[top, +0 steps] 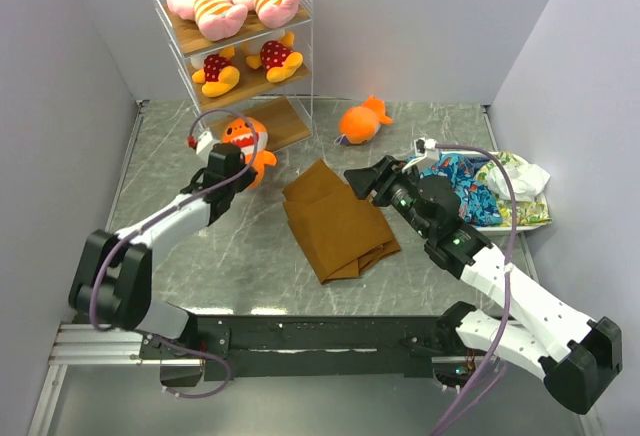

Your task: Place and organize the stuffed toys onto the shelf

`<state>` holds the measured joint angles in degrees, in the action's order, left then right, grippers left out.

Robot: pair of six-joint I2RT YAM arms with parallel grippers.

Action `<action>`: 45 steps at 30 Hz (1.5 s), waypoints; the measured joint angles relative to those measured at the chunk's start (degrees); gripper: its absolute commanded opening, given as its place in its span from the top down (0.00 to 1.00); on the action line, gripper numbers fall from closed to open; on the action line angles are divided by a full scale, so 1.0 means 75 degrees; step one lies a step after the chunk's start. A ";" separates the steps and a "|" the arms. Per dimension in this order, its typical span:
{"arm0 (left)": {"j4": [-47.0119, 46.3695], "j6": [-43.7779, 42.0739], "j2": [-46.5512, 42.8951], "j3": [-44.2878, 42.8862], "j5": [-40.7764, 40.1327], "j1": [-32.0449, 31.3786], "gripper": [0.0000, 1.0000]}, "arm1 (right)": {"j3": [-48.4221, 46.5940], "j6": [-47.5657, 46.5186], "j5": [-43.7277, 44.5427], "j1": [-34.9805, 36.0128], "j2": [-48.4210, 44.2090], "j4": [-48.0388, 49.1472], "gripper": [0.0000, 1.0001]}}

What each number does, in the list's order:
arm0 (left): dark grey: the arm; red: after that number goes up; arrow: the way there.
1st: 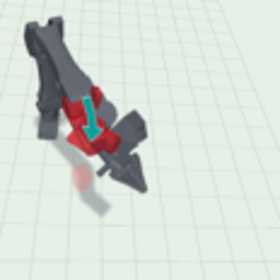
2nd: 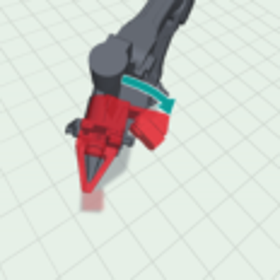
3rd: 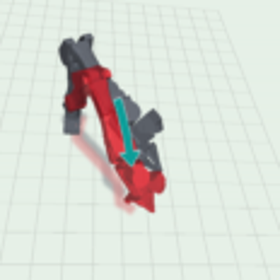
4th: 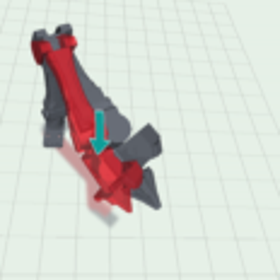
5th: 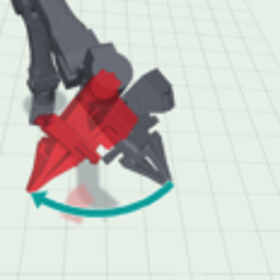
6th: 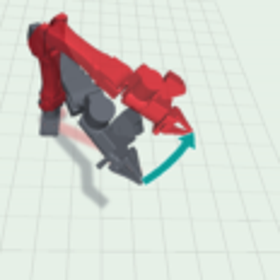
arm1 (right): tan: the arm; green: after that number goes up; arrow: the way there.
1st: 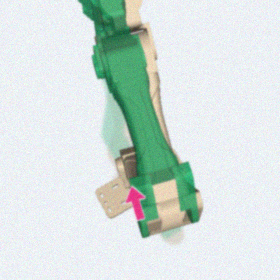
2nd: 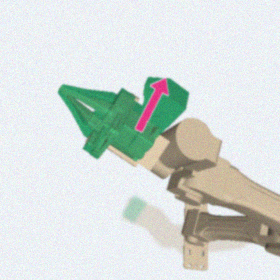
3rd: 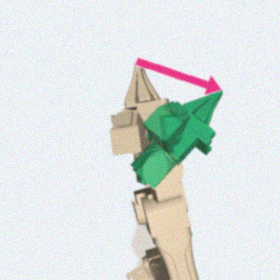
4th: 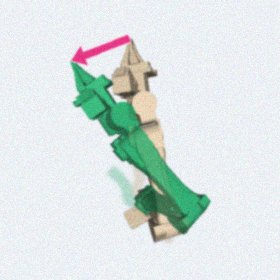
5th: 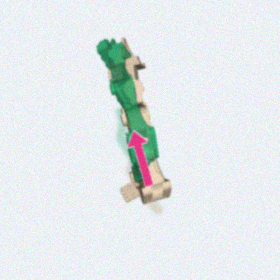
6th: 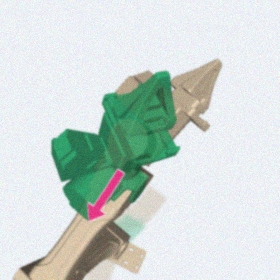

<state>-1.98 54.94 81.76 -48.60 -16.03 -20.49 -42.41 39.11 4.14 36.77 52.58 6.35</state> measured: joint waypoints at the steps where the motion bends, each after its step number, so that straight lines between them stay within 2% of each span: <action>1: -0.0070 -0.0029 0.0166 -0.0122 -0.0073 -0.0017 0.99 | 0.0000 -0.0038 0.0006 0.0000 -0.0050 0.0000 0.30; 9: -0.0219 0.0044 0.2113 -0.1533 -0.0705 -0.0052 0.99 | 0.0000 -0.0210 0.0050 0.0000 -0.0466 0.0207 0.29; 10: -0.0213 0.0114 0.2302 -0.1679 -0.0801 -0.0052 0.96 | 0.0000 -0.0233 0.0064 0.0000 -0.0501 0.0224 0.29; 11: -0.0216 0.0184 0.2428 -0.1766 -0.0860 -0.0050 0.93 | 0.0000 -0.0254 0.0090 0.0000 -0.0533 0.0236 0.29; 12: -0.0224 0.0259 0.2565 -0.1842 -0.0924 -0.0052 0.84 | 0.0000 -0.0289 0.0114 0.0000 -0.0560 0.0236 0.29; 14: -0.0224 0.0388 0.2739 -0.1926 -0.1043 -0.0052 0.73 | 0.0000 -0.0353 0.0154 0.0000 -0.0603 0.0236 0.29; 15: -0.0216 0.0466 0.2830 -0.1961 -0.1102 -0.0052 0.64 | 0.0000 -0.0379 0.0178 0.0000 -0.0612 0.0236 0.29; 18: -0.0157 0.0621 0.3083 -0.2151 -0.1241 -0.0052 0.54 | 0.0000 -0.0417 0.0239 0.0000 -0.0618 0.0227 0.29; 25: -0.0079 0.0356 0.3206 -0.2302 -0.1387 -0.0108 0.41 | 0.0000 -0.0434 0.0280 0.0000 -0.0670 0.0224 0.29; 30: 0.0058 -0.0726 0.3008 -0.2212 -0.1737 -0.0513 0.37 | 0.0000 -0.0460 0.0297 0.0000 -0.0752 0.0227 0.29; 37: 0.0289 -0.3206 0.2946 -0.2326 -0.2250 -0.1405 0.39 | 0.0085 -0.0463 0.0306 0.0000 -0.0898 0.0219 0.29; 45: 0.0484 -0.5863 0.3302 -0.2853 -0.2532 -0.1445 0.41 | 0.0114 -0.0525 0.0323 0.0000 -0.1145 0.0213 0.29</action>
<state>1.65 10.96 106.52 -70.00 -35.03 -31.33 -41.56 35.18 6.57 36.77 43.99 7.94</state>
